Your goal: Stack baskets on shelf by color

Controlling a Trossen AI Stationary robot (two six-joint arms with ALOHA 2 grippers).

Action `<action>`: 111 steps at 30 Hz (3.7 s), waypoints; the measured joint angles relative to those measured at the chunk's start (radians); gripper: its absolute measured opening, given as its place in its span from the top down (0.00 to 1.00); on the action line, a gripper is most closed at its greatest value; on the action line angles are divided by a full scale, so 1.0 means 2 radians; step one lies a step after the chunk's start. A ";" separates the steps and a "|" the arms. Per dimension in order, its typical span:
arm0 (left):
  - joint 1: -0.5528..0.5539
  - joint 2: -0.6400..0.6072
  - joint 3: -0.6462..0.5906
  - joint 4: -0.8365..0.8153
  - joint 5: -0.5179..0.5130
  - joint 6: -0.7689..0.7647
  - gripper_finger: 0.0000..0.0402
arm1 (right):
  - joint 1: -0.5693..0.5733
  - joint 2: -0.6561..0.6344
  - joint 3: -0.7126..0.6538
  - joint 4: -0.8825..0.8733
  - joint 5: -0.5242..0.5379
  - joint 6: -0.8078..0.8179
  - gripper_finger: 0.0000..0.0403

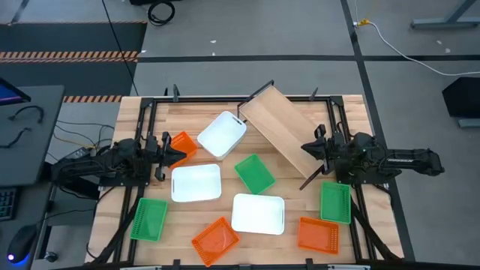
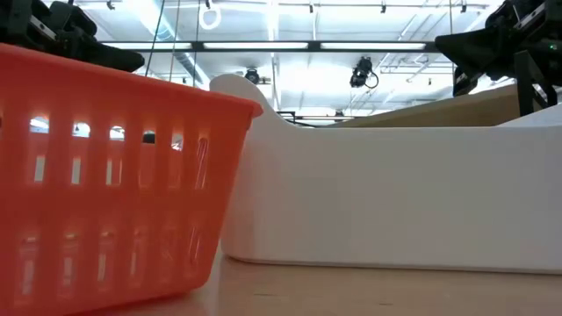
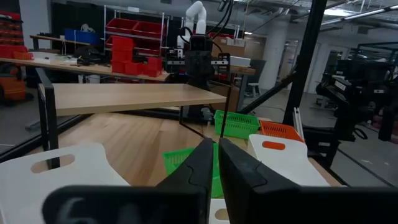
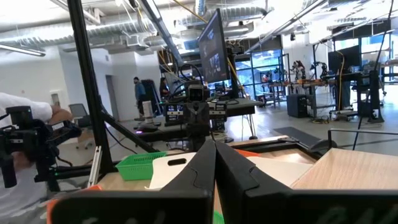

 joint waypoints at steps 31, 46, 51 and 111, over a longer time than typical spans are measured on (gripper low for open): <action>0.000 0.000 0.000 0.050 -0.030 -0.079 0.89 | 0.000 0.000 0.000 0.119 0.037 -0.041 0.96; -0.020 0.225 0.273 -0.324 -0.163 -0.026 0.43 | 0.001 0.000 0.000 0.149 0.038 0.009 0.96; -0.021 0.335 0.320 -0.393 -0.171 -0.035 0.37 | 0.000 0.000 0.000 0.139 0.060 -0.072 0.96; -0.010 0.868 0.622 -0.557 -0.205 0.262 0.92 | 0.000 0.000 0.000 0.135 0.143 -0.224 0.96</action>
